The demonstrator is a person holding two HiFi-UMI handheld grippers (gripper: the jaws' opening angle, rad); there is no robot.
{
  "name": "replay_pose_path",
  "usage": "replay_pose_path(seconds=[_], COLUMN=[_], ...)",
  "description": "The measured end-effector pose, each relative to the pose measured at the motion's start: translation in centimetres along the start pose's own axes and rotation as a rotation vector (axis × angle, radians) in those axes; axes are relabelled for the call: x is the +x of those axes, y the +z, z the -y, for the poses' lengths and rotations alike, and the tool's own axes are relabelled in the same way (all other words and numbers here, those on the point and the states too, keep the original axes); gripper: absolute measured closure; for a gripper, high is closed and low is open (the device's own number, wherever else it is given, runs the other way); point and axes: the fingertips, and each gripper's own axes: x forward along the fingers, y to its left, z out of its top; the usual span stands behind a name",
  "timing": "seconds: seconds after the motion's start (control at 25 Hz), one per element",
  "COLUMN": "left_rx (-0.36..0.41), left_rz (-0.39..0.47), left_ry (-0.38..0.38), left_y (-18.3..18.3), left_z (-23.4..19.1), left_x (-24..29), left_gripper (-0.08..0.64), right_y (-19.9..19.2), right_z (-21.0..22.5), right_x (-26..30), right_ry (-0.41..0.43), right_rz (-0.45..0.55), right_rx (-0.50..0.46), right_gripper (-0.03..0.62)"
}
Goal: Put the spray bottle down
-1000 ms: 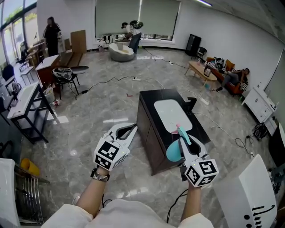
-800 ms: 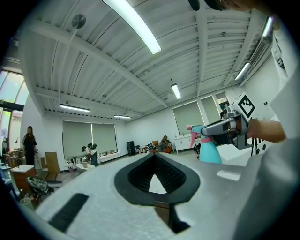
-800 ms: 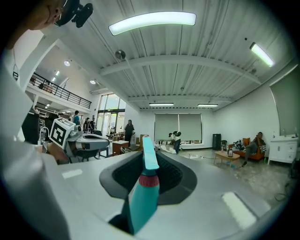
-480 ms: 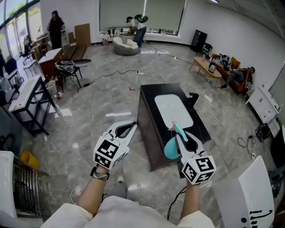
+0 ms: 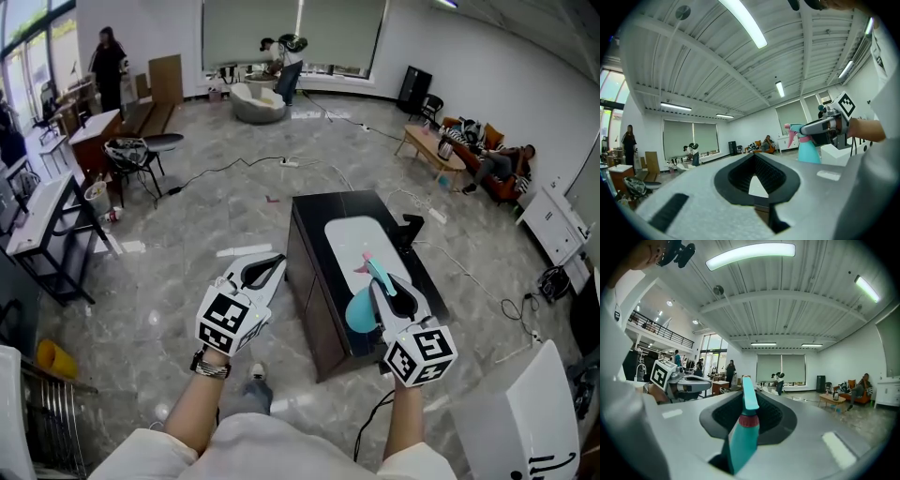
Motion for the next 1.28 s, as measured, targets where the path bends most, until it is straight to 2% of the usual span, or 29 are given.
replay_pose_path(seconds=[0.2,0.64,1.04,1.28], left_rx=[0.012,-0.005,0.007,-0.012], left_rz=[0.01,-0.008,-0.032,-0.035], left_ry=[-0.01,-0.025,-0.023,-0.021], left_y=[0.1,-2.2,-4.6,-6.3], left_z=[-6.4,-18.9,-25.9,-29.3], left_x=[4.5,11.5,15.5,17.4], left_gripper=[0.557,0.557,0.557,0.557], right_y=[1.3,2.1,1.6,1.0], right_z=[2.2,4.7,6.2,7.8], right_x=[7.3,21.2,29.8,34.1], right_ry=[-0.007,-0.027,-0.038,-0.066], right_rz=[0.022,0.026,0.025,0.021], right_rx=[-0.003,0.021,0.024,0.023], right_gripper=[0.499,0.499,0.499,0.499])
